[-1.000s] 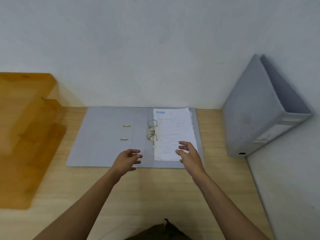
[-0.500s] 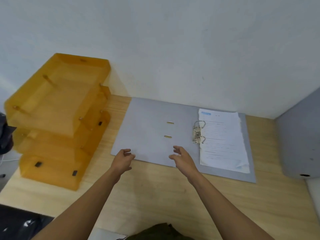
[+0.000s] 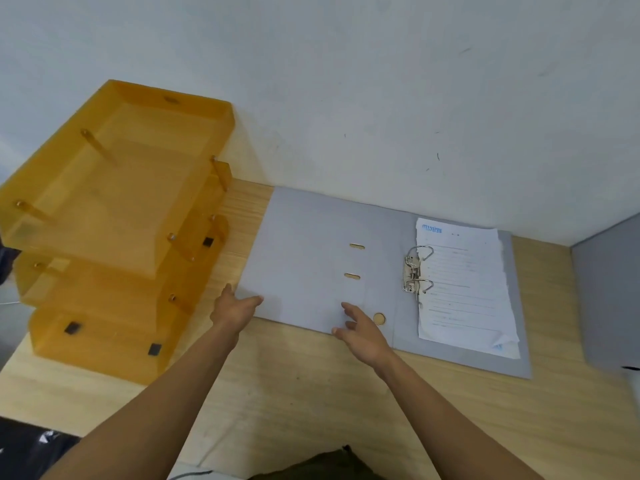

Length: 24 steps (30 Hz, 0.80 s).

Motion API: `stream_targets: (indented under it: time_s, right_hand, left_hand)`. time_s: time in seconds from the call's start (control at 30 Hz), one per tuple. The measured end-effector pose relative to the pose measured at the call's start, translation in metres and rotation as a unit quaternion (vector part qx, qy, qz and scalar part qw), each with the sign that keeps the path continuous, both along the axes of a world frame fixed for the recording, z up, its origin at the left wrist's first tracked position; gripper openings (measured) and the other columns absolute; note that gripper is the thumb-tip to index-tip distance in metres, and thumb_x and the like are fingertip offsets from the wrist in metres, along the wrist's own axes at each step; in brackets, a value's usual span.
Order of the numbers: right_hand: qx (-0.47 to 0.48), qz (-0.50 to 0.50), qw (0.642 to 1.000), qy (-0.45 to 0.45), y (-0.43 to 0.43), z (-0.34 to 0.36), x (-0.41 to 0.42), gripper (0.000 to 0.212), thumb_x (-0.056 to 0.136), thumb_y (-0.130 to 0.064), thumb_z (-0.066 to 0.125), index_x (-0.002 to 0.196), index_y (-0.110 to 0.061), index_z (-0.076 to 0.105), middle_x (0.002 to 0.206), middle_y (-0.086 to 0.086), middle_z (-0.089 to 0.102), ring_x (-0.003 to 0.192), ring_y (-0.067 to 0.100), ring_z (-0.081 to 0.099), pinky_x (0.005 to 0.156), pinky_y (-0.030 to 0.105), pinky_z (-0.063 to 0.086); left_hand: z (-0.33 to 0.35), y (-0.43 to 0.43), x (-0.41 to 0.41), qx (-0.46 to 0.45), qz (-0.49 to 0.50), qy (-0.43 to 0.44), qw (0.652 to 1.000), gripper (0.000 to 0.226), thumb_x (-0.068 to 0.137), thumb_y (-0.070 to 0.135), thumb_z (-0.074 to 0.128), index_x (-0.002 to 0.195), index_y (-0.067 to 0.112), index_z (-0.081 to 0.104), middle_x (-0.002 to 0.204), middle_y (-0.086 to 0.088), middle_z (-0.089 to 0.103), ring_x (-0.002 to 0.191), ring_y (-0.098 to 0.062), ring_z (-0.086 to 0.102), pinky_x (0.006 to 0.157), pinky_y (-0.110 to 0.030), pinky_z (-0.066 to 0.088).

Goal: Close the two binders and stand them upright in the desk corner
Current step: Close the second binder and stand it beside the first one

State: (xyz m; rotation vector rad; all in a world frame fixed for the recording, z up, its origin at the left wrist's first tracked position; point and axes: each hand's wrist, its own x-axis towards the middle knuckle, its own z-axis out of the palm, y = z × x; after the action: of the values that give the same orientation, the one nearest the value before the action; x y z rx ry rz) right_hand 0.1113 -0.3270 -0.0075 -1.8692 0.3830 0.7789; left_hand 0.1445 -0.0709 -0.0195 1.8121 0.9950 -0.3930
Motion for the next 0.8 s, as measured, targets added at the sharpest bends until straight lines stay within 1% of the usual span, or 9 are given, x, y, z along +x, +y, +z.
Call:
stream_targets:
  time_s: [0.07, 0.13, 0.23, 0.3, 0.4, 0.53, 0.67, 0.73, 0.8]
  right_hand:
    - [0.003, 0.003, 1.0, -0.009, 0.0, 0.003, 0.001, 0.068, 0.095, -0.026, 0.064, 0.155, -0.028, 0.032, 0.161, -0.003, 0.036, 0.143, 0.019, 0.041, 0.096, 0.026, 0.038]
    - [0.013, 0.002, 1.0, -0.022, 0.001, 0.009, 0.002, 0.066, 0.096, -0.028, 0.063, 0.155, -0.029, 0.033, 0.161, -0.005, 0.035, 0.143, 0.019, 0.04, 0.098, 0.027, 0.037]
    - [0.036, 0.005, 0.998, -0.053, 0.007, 0.021, 0.003, 0.063, 0.097, -0.031, 0.062, 0.154, -0.031, 0.034, 0.161, -0.007, 0.034, 0.142, 0.019, 0.041, 0.1, 0.028, 0.039]
    - [0.055, 0.013, 0.995, -0.078, 0.015, 0.033, 0.003, 0.062, 0.097, -0.033, 0.061, 0.154, -0.033, 0.036, 0.161, -0.009, 0.035, 0.142, 0.018, 0.042, 0.101, 0.028, 0.04]
    - [0.08, 0.022, 0.99, -0.117, 0.025, 0.052, 0.001, 0.058, 0.097, -0.04, 0.06, 0.152, -0.036, 0.039, 0.158, -0.013, 0.038, 0.143, 0.016, 0.041, 0.111, 0.033, 0.039]
    - [0.118, -0.007, 0.978, -0.174, 0.023, 0.082, -0.007, 0.058, 0.095, -0.043, 0.063, 0.15, -0.038, 0.044, 0.144, -0.028, 0.043, 0.144, 0.008, 0.038, 0.117, 0.033, 0.036]
    - [0.138, -0.012, 0.966, -0.22, 0.001, 0.117, -0.019, 0.069, 0.09, -0.038, 0.071, 0.151, -0.042, 0.039, 0.13, -0.047, 0.039, 0.126, -0.017, 0.041, 0.087, 0.001, 0.042]
    - [0.152, -0.032, 0.96, -0.232, -0.016, 0.129, -0.023, 0.074, 0.09, -0.033, 0.072, 0.153, -0.04, 0.035, 0.13, -0.049, 0.041, 0.125, -0.018, 0.042, 0.083, 0.0, 0.044]
    - [0.163, -0.058, 0.955, -0.242, -0.034, 0.138, -0.025, 0.074, 0.091, -0.032, 0.071, 0.155, -0.038, 0.034, 0.144, -0.038, 0.042, 0.135, -0.004, 0.044, 0.09, 0.008, 0.048]
  left_hand:
    - [0.003, 0.007, 0.003, 0.013, 0.032, -0.011, 0.999, 0.074, 0.092, 0.028, 0.074, 0.154, 0.008, 0.041, 0.153, -0.016, 0.051, 0.136, -0.039, 0.052, 0.111, -0.049, 0.046]
    - [0.007, 0.015, 0.005, -0.039, 0.056, -0.053, 0.996, 0.051, 0.095, 0.025, 0.071, 0.14, 0.005, 0.058, 0.14, -0.015, 0.063, 0.12, -0.034, 0.061, 0.102, -0.046, 0.052]
    - [0.027, 0.013, 0.005, -0.168, 0.026, -0.108, 0.98, 0.037, 0.098, 0.029, 0.066, 0.131, 0.012, 0.062, 0.126, -0.006, 0.07, 0.106, -0.022, 0.068, 0.087, -0.04, 0.059]
    - [0.046, 0.001, 0.004, -0.239, -0.005, -0.133, 0.962, 0.034, 0.1, 0.028, 0.063, 0.13, 0.014, 0.06, 0.129, -0.006, 0.071, 0.106, -0.019, 0.07, 0.082, -0.034, 0.059]
    - [0.079, -0.022, 0.003, -0.385, -0.058, -0.158, 0.907, 0.045, 0.102, 0.032, 0.059, 0.141, 0.012, 0.057, 0.14, -0.01, 0.068, 0.121, -0.028, 0.07, 0.092, -0.041, 0.061]
    - [0.124, -0.059, 0.001, -0.534, -0.144, -0.166, 0.816, 0.066, 0.103, 0.061, 0.034, 0.153, 0.022, 0.049, 0.153, -0.011, 0.056, 0.141, -0.03, 0.054, 0.115, -0.052, 0.042]
    - [0.144, -0.113, -0.004, -0.543, -0.177, -0.139, 0.809, 0.077, 0.099, 0.07, 0.023, 0.154, 0.023, 0.047, 0.152, -0.008, 0.057, 0.144, -0.028, 0.051, 0.121, -0.047, 0.034]
    - [0.145, -0.139, -0.007, -0.527, -0.184, -0.133, 0.819, 0.077, 0.099, 0.071, 0.021, 0.156, 0.024, 0.044, 0.155, -0.005, 0.055, 0.146, -0.025, 0.047, 0.124, -0.046, 0.029]
    - [0.142, -0.161, -0.01, -0.503, -0.204, -0.138, 0.829, 0.077, 0.1, 0.069, 0.017, 0.16, 0.025, 0.035, 0.163, 0.0, 0.045, 0.151, -0.02, 0.039, 0.128, -0.045, 0.022]
